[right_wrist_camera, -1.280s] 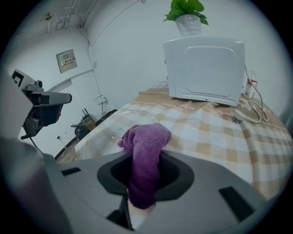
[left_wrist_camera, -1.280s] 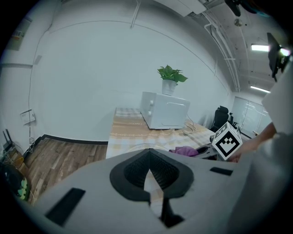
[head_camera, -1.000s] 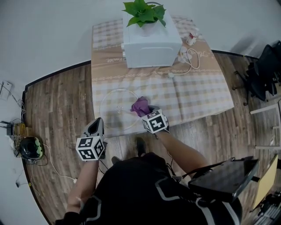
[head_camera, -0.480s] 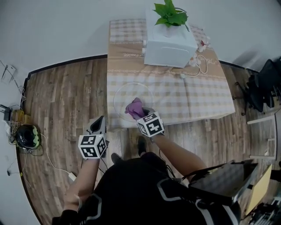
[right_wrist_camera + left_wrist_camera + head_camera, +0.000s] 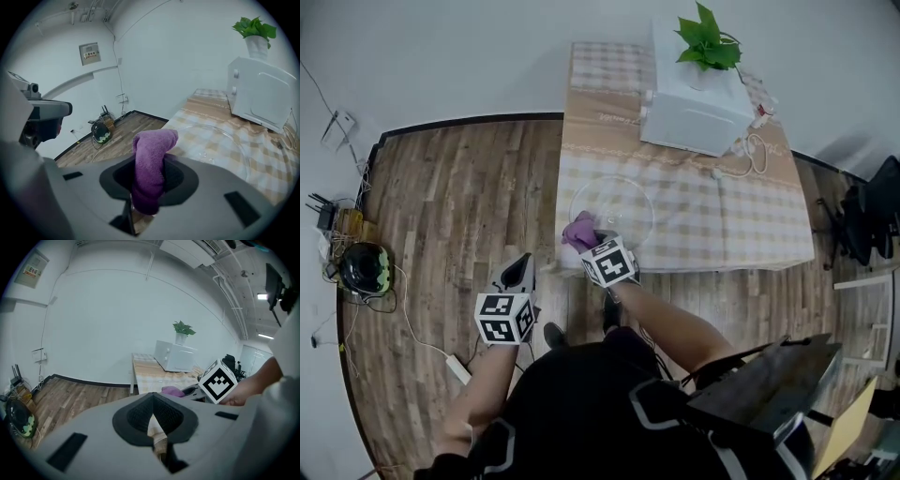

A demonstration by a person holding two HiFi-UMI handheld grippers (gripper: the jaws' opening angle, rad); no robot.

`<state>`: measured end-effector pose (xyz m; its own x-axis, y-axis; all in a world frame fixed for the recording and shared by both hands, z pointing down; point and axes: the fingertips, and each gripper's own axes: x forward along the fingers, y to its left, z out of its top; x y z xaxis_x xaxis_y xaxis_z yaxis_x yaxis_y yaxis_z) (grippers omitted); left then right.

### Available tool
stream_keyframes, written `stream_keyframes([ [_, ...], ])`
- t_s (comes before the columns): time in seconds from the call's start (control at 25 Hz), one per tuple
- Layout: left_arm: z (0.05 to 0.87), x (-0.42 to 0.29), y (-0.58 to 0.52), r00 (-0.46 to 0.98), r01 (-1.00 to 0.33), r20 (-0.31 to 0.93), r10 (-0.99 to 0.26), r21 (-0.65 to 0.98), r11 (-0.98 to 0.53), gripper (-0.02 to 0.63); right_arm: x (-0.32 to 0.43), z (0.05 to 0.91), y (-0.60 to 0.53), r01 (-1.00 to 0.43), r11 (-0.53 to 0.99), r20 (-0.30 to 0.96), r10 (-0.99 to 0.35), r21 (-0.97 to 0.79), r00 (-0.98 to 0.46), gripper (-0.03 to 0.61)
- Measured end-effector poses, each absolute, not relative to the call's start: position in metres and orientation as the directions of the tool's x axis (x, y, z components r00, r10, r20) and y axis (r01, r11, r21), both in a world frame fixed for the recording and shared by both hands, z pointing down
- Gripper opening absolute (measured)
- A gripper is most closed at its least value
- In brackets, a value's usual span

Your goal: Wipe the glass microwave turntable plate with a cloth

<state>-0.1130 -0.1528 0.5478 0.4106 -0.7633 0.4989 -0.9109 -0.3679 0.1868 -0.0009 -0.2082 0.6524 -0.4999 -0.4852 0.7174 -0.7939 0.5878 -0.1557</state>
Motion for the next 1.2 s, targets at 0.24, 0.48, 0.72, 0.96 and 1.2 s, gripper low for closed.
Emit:
stream_keyframes([
  [0.24,0.546,-0.114,-0.156,0.416,-0.907,0.5,-0.759,0.17,-0.385,0.002,-0.001,0.664,-0.213,-0.808,0.565,0.728,-0.482,-0.169,-0.489,0.103],
  [0.48,0.552,-0.1,-0.159,0.442,-0.894,0.508,-0.739,0.18,-0.411,0.002,0.018,0.675,-0.21,-0.834,0.522,0.741,-0.487,-0.178,-0.463,0.103],
  [0.72,0.546,-0.073,-0.167,0.499,-0.86,0.494,-0.713,0.18,-0.477,0.002,0.043,0.675,-0.205,-0.86,0.479,0.742,-0.508,-0.177,-0.436,0.103],
  [0.96,0.542,-0.052,-0.175,0.541,-0.83,0.481,-0.69,0.178,-0.528,0.002,0.07,0.676,-0.201,-0.893,0.415,0.752,-0.529,-0.175,-0.393,0.103],
  [1.2,0.54,-0.031,-0.175,0.579,-0.802,0.476,-0.662,0.185,-0.569,0.002,0.104,0.681,-0.194,-0.924,0.339,0.763,-0.545,-0.178,-0.347,0.103],
])
